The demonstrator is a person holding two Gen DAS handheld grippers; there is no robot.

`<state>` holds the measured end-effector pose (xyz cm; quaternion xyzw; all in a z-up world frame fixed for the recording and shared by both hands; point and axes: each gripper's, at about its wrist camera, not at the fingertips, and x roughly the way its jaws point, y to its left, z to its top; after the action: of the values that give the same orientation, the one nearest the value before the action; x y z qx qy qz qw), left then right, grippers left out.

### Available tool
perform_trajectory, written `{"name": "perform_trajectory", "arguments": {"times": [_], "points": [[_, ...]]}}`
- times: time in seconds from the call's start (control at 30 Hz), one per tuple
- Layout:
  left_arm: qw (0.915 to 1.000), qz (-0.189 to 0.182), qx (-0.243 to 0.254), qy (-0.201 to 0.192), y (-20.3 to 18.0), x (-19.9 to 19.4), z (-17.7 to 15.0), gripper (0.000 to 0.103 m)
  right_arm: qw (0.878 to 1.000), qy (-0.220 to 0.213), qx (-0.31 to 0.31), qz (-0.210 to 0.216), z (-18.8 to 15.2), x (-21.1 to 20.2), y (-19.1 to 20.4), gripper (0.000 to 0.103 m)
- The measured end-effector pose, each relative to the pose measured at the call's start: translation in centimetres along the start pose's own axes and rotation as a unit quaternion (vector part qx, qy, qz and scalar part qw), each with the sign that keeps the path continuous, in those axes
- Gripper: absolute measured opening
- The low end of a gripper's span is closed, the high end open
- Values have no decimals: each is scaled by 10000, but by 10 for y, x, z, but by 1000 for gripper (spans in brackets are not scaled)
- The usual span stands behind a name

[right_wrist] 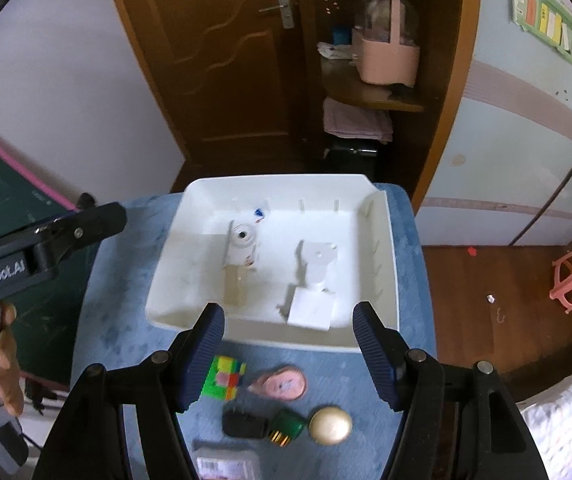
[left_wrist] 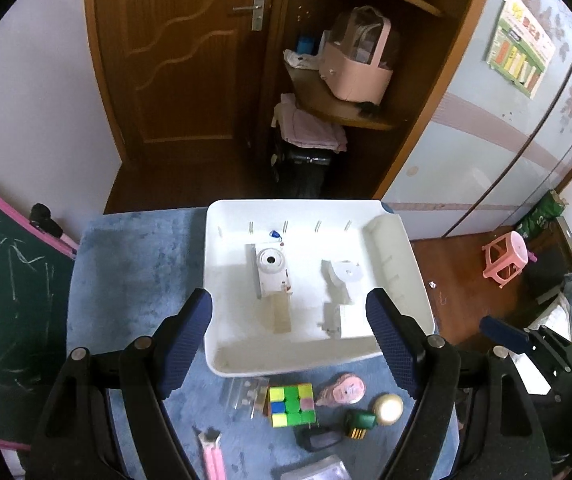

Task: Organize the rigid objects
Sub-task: 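Move both tools over the items on the carpet beside the tray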

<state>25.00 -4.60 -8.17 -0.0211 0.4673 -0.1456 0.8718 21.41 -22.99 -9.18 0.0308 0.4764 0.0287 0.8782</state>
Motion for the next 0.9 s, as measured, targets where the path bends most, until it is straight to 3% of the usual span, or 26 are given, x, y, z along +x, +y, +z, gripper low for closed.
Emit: {"name": "perform_trajectory", "arguments": {"times": [0.4, 0.67, 0.9], "points": [[9996, 11, 237, 174, -2, -19, -70, 82, 9988, 271, -5, 404, -81, -18, 13, 72], [9978, 272, 384, 476, 4, -8, -105, 82, 9912, 893, 817, 535, -130, 2, 9, 72], [9932, 388, 440, 1005, 26, 21, -124, 82, 9710, 1495, 1748, 648, -161, 27, 3, 72]]}}
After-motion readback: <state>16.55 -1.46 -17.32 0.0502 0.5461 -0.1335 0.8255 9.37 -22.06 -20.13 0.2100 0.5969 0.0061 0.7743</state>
